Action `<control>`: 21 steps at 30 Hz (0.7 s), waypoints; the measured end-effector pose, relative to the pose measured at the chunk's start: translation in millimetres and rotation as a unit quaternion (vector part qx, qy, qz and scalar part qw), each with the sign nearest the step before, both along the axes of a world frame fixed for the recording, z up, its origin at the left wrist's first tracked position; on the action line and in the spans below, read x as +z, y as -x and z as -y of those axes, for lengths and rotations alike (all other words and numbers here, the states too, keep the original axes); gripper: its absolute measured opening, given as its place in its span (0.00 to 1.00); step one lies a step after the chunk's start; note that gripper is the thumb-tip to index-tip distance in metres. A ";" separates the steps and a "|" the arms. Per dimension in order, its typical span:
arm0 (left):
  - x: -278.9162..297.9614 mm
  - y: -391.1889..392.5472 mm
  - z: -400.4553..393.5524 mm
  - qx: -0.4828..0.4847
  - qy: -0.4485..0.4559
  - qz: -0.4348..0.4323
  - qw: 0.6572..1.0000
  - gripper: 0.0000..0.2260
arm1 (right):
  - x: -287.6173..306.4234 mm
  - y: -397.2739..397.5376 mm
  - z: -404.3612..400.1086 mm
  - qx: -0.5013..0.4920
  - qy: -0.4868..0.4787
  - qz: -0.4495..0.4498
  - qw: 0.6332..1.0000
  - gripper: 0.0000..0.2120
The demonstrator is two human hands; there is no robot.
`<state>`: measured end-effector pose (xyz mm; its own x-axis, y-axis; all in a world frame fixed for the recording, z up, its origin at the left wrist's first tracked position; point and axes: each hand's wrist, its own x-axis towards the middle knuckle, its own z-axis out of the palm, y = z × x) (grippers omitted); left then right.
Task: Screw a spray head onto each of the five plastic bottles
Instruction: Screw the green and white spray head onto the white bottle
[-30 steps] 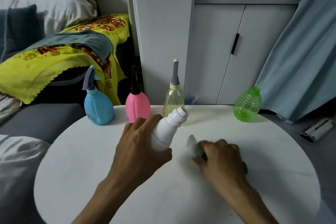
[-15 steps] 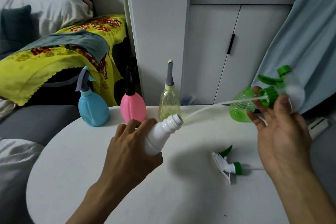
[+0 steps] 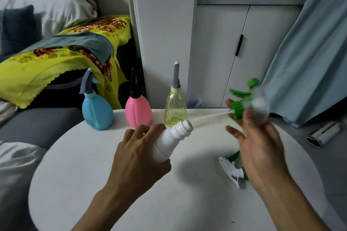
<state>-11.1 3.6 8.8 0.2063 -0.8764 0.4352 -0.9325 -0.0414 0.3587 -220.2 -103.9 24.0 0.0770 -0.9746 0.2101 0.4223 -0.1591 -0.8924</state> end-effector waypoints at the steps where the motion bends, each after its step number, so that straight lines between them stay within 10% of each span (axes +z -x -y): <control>1: -0.2 -0.2 0.0 -0.002 0.003 -0.001 1.000 0.34 | -4.2 -5.8 -4.1 0.016 -0.001 -0.015 1.000 0.20; 14: 8.0 -0.7 -7.5 -0.003 -0.045 0.038 0.998 0.30 | -30.7 -40.6 -24.7 0.125 0.060 -0.091 0.986 0.15; 19: 12.9 -11.7 -10.8 -0.025 -0.067 0.093 0.993 0.31 | -25.6 -30.6 -19.4 0.048 0.129 -0.243 0.960 0.45; 21: 15.2 -14.4 -12.4 -0.040 -0.079 0.113 0.990 0.30 | -20.6 -21.5 -15.3 -0.046 0.285 -0.403 0.868 0.48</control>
<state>3.3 15.9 24.0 0.0462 -0.9468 0.3186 -0.9908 -0.0030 0.1350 -198.7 -88.6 3.4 0.3510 -0.7392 0.5747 -0.3412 -0.6726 -0.6567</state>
